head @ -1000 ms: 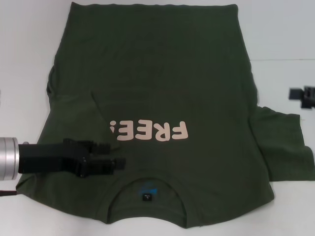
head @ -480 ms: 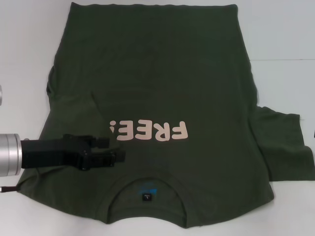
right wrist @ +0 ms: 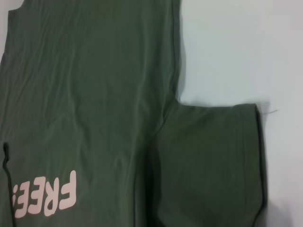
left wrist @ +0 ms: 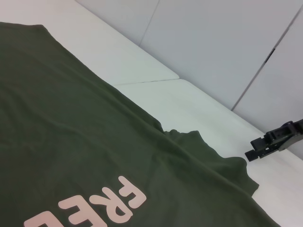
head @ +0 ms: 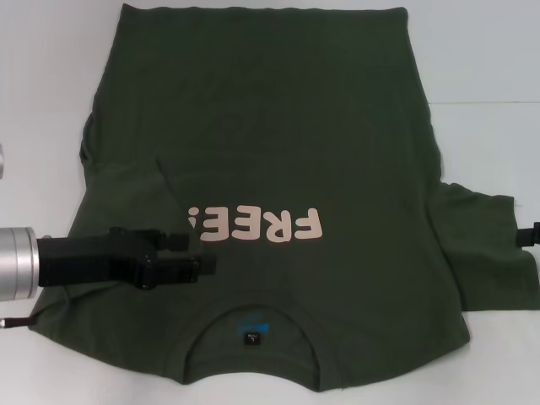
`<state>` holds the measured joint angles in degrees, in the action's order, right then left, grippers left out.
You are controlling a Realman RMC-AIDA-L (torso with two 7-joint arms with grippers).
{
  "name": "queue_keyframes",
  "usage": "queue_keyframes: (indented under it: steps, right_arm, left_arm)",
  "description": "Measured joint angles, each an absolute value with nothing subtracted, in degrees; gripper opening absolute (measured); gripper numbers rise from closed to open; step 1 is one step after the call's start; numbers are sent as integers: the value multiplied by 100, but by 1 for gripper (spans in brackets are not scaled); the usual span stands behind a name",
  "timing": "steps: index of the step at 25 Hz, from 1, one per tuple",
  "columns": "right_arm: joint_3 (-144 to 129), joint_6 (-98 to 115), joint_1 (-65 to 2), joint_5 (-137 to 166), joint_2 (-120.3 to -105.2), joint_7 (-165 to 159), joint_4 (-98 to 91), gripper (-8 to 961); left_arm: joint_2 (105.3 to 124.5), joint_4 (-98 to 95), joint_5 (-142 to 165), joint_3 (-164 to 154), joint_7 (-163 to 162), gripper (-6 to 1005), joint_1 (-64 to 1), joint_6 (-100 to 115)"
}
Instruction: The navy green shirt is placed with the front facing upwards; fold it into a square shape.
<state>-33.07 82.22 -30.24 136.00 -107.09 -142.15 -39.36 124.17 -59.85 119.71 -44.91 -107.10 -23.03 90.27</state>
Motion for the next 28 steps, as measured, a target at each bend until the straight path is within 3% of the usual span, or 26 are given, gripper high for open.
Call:
queue_keyframes:
  steps: [6, 28]
  right_arm:
    - [-3451, 8068, -3054, 13610, -10811, -14204, -3936, 915]
    - [-3638, 7784, -3179, 13740, -10896, -14153, -3841, 915]
  left_arm:
    - [12411, -5985, 11960, -4491, -10707, 731, -2303, 9013]
    - [12419, -5985, 11891, -4491, -10711, 731, -2259, 9009]
